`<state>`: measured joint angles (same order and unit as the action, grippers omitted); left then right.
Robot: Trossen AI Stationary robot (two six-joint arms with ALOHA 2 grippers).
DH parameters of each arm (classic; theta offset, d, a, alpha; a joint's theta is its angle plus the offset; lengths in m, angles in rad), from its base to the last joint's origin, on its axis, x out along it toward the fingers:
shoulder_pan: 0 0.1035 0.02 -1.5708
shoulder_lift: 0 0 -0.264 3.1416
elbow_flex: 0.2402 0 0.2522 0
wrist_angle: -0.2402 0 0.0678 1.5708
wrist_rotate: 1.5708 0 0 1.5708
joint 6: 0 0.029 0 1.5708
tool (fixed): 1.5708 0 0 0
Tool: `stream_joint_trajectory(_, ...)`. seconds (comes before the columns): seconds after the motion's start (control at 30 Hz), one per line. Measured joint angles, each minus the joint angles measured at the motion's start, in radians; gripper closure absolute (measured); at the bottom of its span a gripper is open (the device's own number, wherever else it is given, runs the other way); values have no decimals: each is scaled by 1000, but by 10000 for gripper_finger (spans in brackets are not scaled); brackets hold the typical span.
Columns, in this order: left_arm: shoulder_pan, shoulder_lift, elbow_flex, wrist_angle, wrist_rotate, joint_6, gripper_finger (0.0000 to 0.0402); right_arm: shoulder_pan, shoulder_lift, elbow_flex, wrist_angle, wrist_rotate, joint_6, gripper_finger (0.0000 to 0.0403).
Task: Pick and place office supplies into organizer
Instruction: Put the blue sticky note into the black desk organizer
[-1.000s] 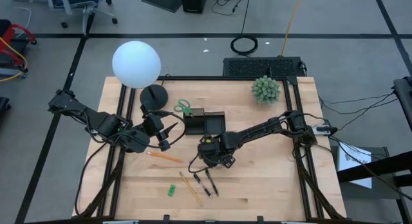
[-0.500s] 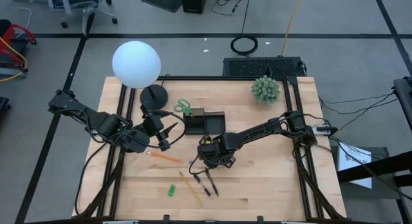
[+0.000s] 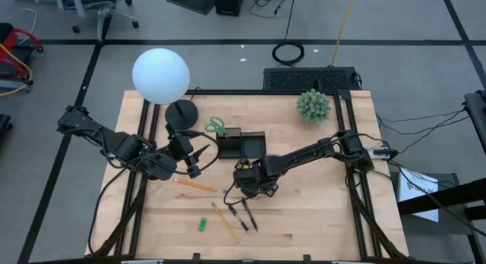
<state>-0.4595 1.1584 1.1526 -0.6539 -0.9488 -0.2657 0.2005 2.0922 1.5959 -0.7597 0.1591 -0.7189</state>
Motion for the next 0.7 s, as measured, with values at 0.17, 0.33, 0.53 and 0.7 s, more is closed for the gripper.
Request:
stream_joint_trajectory(0.17, 0, 0, 0, 0, 0, 0, 206, 0, 0, 0, -21, -2, -8, 48)
stream_joint_trajectory(0.33, 0, 0, 0, 0, 0, 0, 206, 2, 0, 0, -30, -2, -4, 48)
stream_joint_trajectory(0.53, 0, 0, 0, 0, 0, 0, 206, 24, 0, 0, 32, -3, -4, 48)
stream_joint_trajectory(0.7, 0, 0, 0, 0, 0, 0, 206, 32, 0, 0, 95, -3, 10, 48)
